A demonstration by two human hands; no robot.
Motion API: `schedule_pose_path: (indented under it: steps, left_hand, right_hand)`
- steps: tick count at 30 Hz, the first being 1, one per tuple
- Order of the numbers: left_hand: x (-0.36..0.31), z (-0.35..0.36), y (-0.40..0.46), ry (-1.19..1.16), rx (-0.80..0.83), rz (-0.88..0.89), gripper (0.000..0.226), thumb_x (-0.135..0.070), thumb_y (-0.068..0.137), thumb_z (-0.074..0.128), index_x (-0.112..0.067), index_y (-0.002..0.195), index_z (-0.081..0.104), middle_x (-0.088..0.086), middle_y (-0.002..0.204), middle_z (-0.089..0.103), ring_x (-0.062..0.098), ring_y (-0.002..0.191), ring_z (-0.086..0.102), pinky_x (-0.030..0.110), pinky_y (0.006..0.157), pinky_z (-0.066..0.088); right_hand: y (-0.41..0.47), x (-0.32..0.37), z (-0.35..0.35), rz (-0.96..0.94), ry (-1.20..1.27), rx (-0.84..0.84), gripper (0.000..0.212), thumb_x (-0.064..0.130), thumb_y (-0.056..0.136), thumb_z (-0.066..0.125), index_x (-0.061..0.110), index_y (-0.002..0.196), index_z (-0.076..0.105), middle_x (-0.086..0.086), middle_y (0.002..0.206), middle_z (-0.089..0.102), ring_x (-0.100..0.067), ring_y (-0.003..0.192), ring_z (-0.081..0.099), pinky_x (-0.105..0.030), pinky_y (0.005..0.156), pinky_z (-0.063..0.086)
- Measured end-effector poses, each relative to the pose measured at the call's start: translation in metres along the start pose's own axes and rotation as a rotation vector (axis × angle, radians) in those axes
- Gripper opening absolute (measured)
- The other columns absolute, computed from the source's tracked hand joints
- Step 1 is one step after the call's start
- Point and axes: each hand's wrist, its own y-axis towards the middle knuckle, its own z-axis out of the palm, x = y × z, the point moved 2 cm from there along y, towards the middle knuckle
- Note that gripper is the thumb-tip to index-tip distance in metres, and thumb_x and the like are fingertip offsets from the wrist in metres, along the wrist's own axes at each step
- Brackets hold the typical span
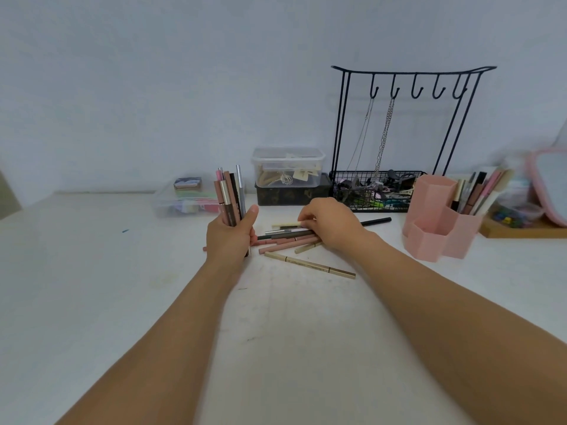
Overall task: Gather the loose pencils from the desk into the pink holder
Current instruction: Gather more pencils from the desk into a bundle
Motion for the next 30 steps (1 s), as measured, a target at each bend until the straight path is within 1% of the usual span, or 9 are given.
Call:
schedule_pose_path:
  steps: [4, 7, 10, 13, 16, 20, 23, 26, 30]
  left_hand:
    - [0.0, 0.0, 0.0, -0.015, 0.035, 0.006, 0.034, -0.043, 0.088, 0.075, -0.016, 0.075, 0.058, 0.005, 0.067, 0.058, 0.021, 0.064, 0.053, 0.035, 0.068, 0.048]
    - [-0.002, 0.002, -0.003, -0.09, 0.118, 0.001, 0.036, -0.044, 0.082, 0.081, -0.017, 0.078, 0.058, -0.002, 0.058, 0.053, 0.017, 0.055, 0.049, 0.031, 0.061, 0.046]
    - [-0.006, 0.007, -0.008, -0.252, 0.243, -0.042, 0.041, -0.047, 0.067, 0.084, -0.018, 0.077, 0.057, -0.005, 0.051, 0.046, 0.015, 0.05, 0.043, 0.028, 0.053, 0.044]
    - [-0.007, 0.01, -0.011, -0.249, 0.332, -0.014, 0.046, -0.048, 0.054, 0.086, -0.016, 0.074, 0.061, -0.003, 0.051, 0.047, 0.015, 0.049, 0.043, 0.028, 0.05, 0.045]
    - [-0.005, 0.011, -0.012, -0.13, 0.367, 0.054, 0.047, -0.042, 0.049, 0.091, -0.013, 0.071, 0.062, 0.004, 0.06, 0.056, 0.015, 0.055, 0.054, 0.025, 0.054, 0.049]
    - [-0.003, 0.013, -0.013, -0.076, 0.374, 0.063, 0.046, -0.019, 0.06, 0.095, -0.008, 0.1, 0.075, 0.006, 0.096, 0.08, 0.02, 0.092, 0.077, 0.031, 0.082, 0.059]
    - [-0.001, 0.013, -0.012, -0.032, 0.364, 0.092, 0.037, -0.016, 0.073, 0.09, -0.018, 0.107, 0.076, 0.002, 0.1, 0.08, 0.018, 0.098, 0.076, 0.033, 0.089, 0.057]
    - [-0.001, 0.014, -0.01, -0.031, 0.341, 0.068, 0.021, -0.018, 0.083, 0.082, -0.026, 0.1, 0.074, -0.005, 0.09, 0.079, 0.01, 0.087, 0.075, 0.024, 0.075, 0.056]
    - [0.003, 0.015, -0.007, -0.117, 0.365, -0.024, 0.018, -0.017, 0.089, 0.077, -0.009, 0.087, 0.061, 0.0, 0.059, 0.06, 0.017, 0.057, 0.059, 0.025, 0.057, 0.051]
  right_hand:
    - [0.001, 0.012, -0.016, 0.077, 0.424, -0.151, 0.013, 0.021, 0.094, 0.067, 0.017, 0.103, 0.076, 0.004, 0.09, 0.069, -0.008, 0.079, 0.061, -0.023, 0.073, 0.051]
    - [-0.003, 0.033, -0.038, 0.102, 0.923, 0.007, 0.016, 0.011, 0.093, 0.067, 0.001, 0.105, 0.071, -0.007, 0.082, 0.07, -0.012, 0.07, 0.065, -0.024, 0.07, 0.058]
    - [-0.011, 0.049, -0.051, 0.073, 1.108, 0.13, 0.02, 0.004, 0.092, 0.068, -0.008, 0.107, 0.065, -0.015, 0.081, 0.07, -0.018, 0.07, 0.069, -0.026, 0.071, 0.061]
    - [-0.016, 0.054, -0.053, 0.093, 1.123, 0.14, 0.018, -0.002, 0.09, 0.067, -0.008, 0.106, 0.063, -0.021, 0.084, 0.071, -0.025, 0.074, 0.072, -0.027, 0.068, 0.062]
    - [-0.018, 0.055, -0.05, 0.091, 1.101, 0.174, 0.015, -0.001, 0.087, 0.07, -0.003, 0.101, 0.065, -0.012, 0.075, 0.07, -0.017, 0.067, 0.07, -0.025, 0.066, 0.06]
    - [-0.018, 0.058, -0.046, 0.056, 1.091, 0.211, 0.017, 0.001, 0.085, 0.074, -0.001, 0.099, 0.065, -0.01, 0.075, 0.07, -0.023, 0.073, 0.071, -0.032, 0.073, 0.061]
    - [-0.017, 0.061, -0.045, 0.049, 1.041, 0.186, 0.022, 0.003, 0.083, 0.077, -0.005, 0.101, 0.066, -0.015, 0.076, 0.071, -0.025, 0.073, 0.068, -0.04, 0.078, 0.06]
    - [-0.016, 0.06, -0.043, 0.029, 0.875, 0.162, 0.019, 0.012, 0.085, 0.078, 0.003, 0.1, 0.071, -0.014, 0.086, 0.075, -0.014, 0.072, 0.069, -0.031, 0.072, 0.06]
    - [-0.009, 0.038, -0.053, 0.042, 0.658, 0.162, 0.025, 0.017, 0.093, 0.068, 0.015, 0.118, 0.067, -0.002, 0.104, 0.073, -0.013, 0.086, 0.071, -0.024, 0.069, 0.058]
